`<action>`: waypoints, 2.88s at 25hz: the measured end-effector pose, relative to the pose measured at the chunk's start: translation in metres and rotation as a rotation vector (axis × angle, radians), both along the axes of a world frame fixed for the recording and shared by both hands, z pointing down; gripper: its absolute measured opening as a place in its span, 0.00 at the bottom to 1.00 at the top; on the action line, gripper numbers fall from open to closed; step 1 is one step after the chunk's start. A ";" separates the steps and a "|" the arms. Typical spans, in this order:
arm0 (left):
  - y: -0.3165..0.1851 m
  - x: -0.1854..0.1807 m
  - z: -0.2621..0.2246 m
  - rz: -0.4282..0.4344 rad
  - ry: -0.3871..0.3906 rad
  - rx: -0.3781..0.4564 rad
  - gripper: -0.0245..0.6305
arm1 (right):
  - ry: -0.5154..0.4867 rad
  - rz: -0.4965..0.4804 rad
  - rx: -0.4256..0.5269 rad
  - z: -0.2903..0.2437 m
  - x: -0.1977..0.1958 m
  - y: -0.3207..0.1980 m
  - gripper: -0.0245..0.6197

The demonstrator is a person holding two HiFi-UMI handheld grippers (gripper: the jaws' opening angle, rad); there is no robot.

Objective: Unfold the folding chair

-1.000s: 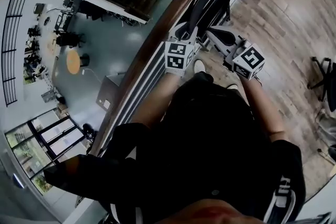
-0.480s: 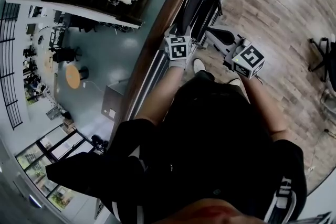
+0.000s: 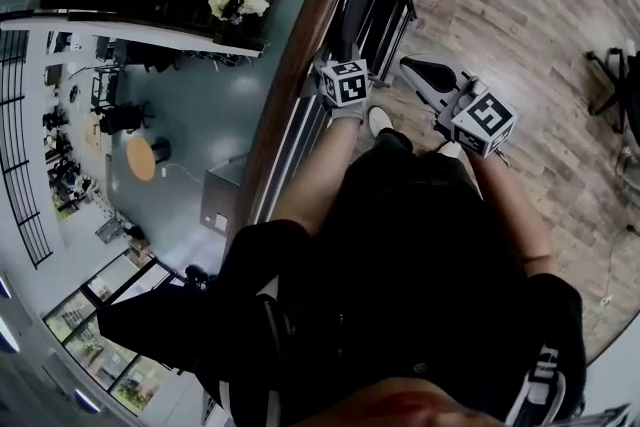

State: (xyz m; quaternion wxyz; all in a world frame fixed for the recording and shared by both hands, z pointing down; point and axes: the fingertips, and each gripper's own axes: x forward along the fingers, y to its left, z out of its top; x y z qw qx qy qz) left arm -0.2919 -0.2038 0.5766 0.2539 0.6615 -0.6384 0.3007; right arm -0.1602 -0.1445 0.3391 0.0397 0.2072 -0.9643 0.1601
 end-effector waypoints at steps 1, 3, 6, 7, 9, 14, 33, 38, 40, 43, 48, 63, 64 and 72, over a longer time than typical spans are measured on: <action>0.000 -0.001 0.002 -0.010 0.003 0.002 0.36 | 0.001 0.007 -0.004 0.001 0.001 0.001 0.05; -0.003 -0.002 0.005 -0.015 0.005 0.008 0.36 | 0.008 0.010 -0.011 0.003 0.003 0.005 0.05; -0.008 0.001 0.009 -0.007 0.005 0.027 0.36 | 0.018 0.017 -0.029 0.007 0.007 0.007 0.05; -0.009 0.002 0.010 0.000 0.002 0.035 0.36 | 0.015 0.021 -0.028 0.007 0.007 0.007 0.05; -0.009 0.000 0.009 0.010 -0.009 0.052 0.36 | 0.014 0.022 -0.027 0.006 0.006 0.008 0.05; -0.007 0.000 0.008 0.046 0.005 0.071 0.30 | 0.011 0.019 -0.029 0.012 0.009 0.012 0.05; 0.008 0.039 -0.004 0.189 0.102 0.011 0.26 | 0.081 0.217 -0.378 0.118 0.031 -0.025 0.05; 0.013 0.056 -0.011 0.235 0.113 -0.007 0.25 | 0.127 0.364 -0.596 0.204 0.043 -0.052 0.09; 0.018 0.064 -0.012 0.256 0.124 -0.013 0.25 | 0.156 0.433 -0.684 0.239 0.045 -0.058 0.22; 0.025 0.073 -0.015 0.295 0.136 -0.020 0.24 | 0.193 0.520 -0.791 0.290 0.039 -0.064 0.29; 0.026 0.096 -0.011 0.330 0.150 -0.012 0.23 | 0.242 0.663 -0.930 0.373 0.054 -0.074 0.41; 0.039 0.121 -0.012 0.443 0.195 -0.048 0.22 | 0.257 0.746 -1.037 0.427 0.023 -0.079 0.45; 0.040 0.121 -0.012 0.446 0.198 -0.042 0.22 | 0.264 0.736 -1.039 0.432 0.024 -0.078 0.42; 0.031 0.104 -0.011 0.445 0.228 -0.037 0.21 | 0.212 0.664 -1.029 0.435 0.029 -0.071 0.26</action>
